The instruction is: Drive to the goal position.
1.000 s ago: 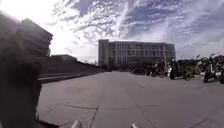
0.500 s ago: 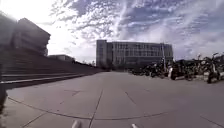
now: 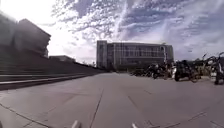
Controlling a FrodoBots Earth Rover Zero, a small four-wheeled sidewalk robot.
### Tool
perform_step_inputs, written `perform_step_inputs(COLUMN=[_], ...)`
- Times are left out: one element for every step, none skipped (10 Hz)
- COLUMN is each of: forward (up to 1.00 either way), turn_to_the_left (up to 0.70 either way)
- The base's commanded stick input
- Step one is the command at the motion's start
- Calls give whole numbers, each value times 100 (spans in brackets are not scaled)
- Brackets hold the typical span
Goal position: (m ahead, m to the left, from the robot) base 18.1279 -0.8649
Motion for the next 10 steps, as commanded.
perform_step_inputs(forward=[70, 70, 70, 70, 70, 70, 70, 70, 70, 70], turn_to_the_left=[0, 0, 0, 0, 0, 0, 0, 0, 0, 0])
